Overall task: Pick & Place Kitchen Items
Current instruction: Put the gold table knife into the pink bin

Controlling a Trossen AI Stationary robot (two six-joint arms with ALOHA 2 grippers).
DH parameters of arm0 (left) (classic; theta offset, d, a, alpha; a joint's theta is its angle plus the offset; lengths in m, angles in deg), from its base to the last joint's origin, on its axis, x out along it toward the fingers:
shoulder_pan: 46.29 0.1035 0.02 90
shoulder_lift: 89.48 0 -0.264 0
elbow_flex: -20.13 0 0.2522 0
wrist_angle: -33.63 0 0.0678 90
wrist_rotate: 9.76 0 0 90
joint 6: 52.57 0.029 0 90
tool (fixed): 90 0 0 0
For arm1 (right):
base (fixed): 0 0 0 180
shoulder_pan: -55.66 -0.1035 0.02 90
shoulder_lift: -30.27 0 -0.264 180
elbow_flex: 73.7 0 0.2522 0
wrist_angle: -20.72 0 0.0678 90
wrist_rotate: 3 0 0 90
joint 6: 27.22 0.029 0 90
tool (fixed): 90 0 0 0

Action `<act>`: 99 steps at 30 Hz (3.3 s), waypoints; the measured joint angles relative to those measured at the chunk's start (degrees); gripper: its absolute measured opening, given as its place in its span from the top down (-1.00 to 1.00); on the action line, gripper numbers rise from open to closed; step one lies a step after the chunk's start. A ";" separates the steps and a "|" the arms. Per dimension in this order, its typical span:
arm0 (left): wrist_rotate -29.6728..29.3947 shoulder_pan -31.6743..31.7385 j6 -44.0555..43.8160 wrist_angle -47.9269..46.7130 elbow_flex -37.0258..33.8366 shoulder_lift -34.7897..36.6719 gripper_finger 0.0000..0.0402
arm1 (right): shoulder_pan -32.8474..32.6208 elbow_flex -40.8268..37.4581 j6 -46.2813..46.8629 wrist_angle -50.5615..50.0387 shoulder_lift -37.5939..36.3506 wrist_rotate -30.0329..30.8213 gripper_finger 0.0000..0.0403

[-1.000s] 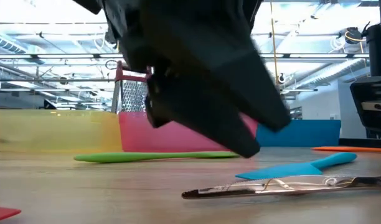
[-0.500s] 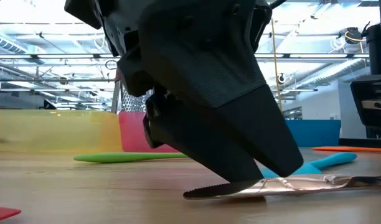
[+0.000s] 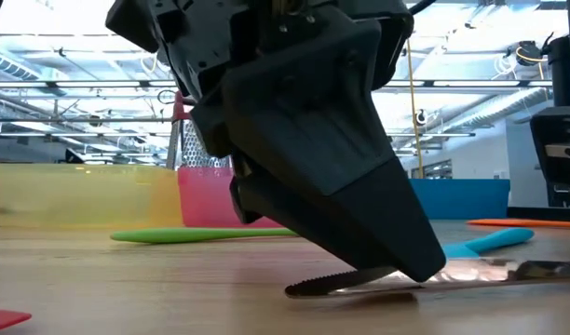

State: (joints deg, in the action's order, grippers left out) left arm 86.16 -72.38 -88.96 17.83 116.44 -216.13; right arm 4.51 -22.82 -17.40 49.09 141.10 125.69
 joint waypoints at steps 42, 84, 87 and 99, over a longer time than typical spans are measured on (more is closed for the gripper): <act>-2.83 0.56 3.68 0.90 0.04 0.00 0.97 | 0.09 -0.02 -5.04 14.53 -0.02 4.71 0.77; -28.56 13.63 9.65 -36.74 0.04 22.75 0.99 | -4.83 -0.02 -1.36 4.22 -18.95 -1.42 0.72; -29.24 15.96 10.56 -40.85 0.04 22.65 0.99 | -4.83 -0.02 -1.42 4.27 -18.95 -1.36 0.72; -32.51 19.79 14.57 -47.34 -1.22 22.67 0.98 | -4.83 -0.02 -1.48 4.28 -18.95 -1.33 0.72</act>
State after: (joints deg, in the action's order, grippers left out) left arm 53.65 -52.59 -74.39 -29.52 115.22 -193.47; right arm -0.33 -22.84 -18.88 53.38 122.15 124.36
